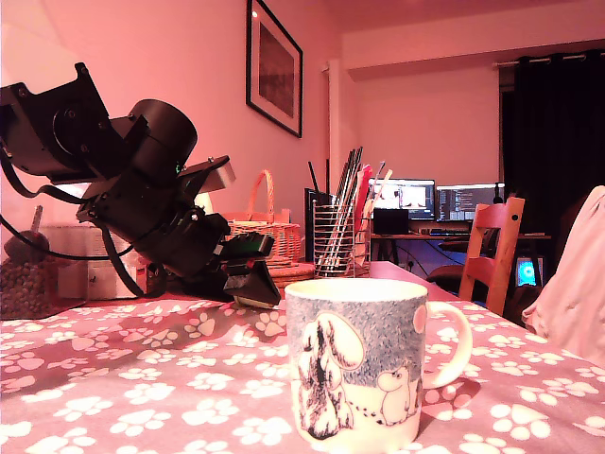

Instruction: Pick up the coffee capsules on the table and drop them inside the coffee cup

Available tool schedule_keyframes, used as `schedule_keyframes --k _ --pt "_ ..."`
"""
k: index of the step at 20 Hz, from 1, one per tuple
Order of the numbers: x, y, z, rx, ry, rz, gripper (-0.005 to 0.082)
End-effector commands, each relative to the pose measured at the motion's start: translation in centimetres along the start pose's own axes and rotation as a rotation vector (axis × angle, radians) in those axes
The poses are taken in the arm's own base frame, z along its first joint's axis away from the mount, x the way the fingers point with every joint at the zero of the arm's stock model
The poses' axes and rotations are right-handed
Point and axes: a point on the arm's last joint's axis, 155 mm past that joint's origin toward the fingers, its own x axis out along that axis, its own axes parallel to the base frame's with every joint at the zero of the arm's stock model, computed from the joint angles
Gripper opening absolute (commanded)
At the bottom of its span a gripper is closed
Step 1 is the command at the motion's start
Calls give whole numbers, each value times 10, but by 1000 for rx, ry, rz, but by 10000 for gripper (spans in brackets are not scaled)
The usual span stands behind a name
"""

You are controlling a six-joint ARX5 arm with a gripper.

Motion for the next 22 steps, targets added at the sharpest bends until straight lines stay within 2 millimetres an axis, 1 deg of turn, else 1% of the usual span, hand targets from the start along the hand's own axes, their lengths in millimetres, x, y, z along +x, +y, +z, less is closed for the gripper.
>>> schedule_keyframes --k 1,7,11,14,17,19,22 --pt "-1 1 0 4 -5 0 345" --pt "1 2 1 6 -13 0 346" --pt "5 3 -6 4 -1 0 409" --pt "5 3 -2 37 -18 0 420" --pt "5 2 1 54 -29 -4 471" --pt "5 1 1 55 -29 -7 471" --pt "8 0 -3 59 -25 -19 507"
